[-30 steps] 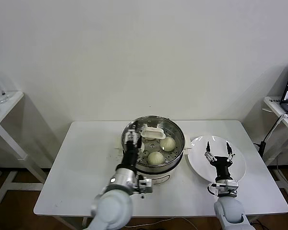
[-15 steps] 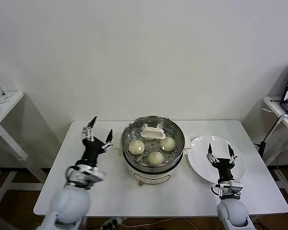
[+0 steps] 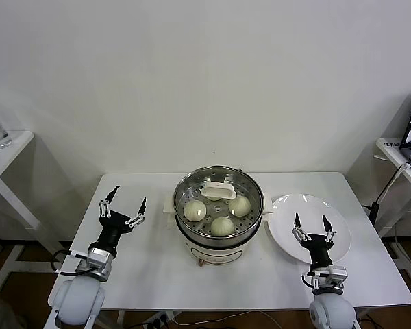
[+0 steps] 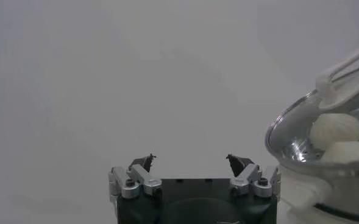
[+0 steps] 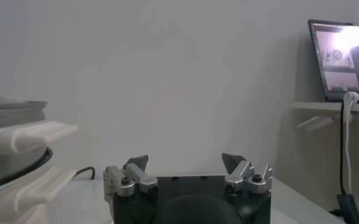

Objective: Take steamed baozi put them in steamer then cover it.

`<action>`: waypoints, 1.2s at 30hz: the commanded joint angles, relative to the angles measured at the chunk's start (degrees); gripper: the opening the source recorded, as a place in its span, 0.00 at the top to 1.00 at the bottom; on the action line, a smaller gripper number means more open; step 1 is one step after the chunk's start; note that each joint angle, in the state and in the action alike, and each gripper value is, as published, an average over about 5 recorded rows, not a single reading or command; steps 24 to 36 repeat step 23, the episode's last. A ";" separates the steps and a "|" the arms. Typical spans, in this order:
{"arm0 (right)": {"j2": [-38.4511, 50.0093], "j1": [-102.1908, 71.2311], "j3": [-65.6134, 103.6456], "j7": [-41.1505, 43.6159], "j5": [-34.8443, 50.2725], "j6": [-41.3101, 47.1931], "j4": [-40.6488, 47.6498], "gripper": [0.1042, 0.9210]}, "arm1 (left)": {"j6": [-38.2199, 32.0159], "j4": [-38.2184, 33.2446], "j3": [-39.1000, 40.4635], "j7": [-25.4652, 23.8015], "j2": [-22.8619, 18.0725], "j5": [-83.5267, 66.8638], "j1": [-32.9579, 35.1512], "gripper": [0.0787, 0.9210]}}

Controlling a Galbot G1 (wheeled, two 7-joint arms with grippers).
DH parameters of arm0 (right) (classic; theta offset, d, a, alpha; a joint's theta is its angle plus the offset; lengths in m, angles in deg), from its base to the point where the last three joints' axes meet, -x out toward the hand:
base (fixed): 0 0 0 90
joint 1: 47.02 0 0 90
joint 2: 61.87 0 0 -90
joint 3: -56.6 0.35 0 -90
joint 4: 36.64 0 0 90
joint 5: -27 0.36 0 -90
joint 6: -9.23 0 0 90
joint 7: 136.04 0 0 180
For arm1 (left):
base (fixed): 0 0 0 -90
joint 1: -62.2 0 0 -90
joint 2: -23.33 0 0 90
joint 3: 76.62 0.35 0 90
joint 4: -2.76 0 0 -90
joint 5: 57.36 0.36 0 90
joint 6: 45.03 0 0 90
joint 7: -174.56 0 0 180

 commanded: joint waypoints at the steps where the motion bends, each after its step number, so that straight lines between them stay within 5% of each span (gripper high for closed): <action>1: -0.34 -2.91 1.01 0.24 0.48 1.03 -2.21 0.12 | -6.83 3.62 -3.01 -0.55 0.24 -8.58 2.47 0.12; 36: -0.43 -3.25 1.19 0.02 -0.26 -0.03 -2.55 0.12 | -8.20 4.70 -2.06 -0.77 0.05 -5.62 3.73 0.12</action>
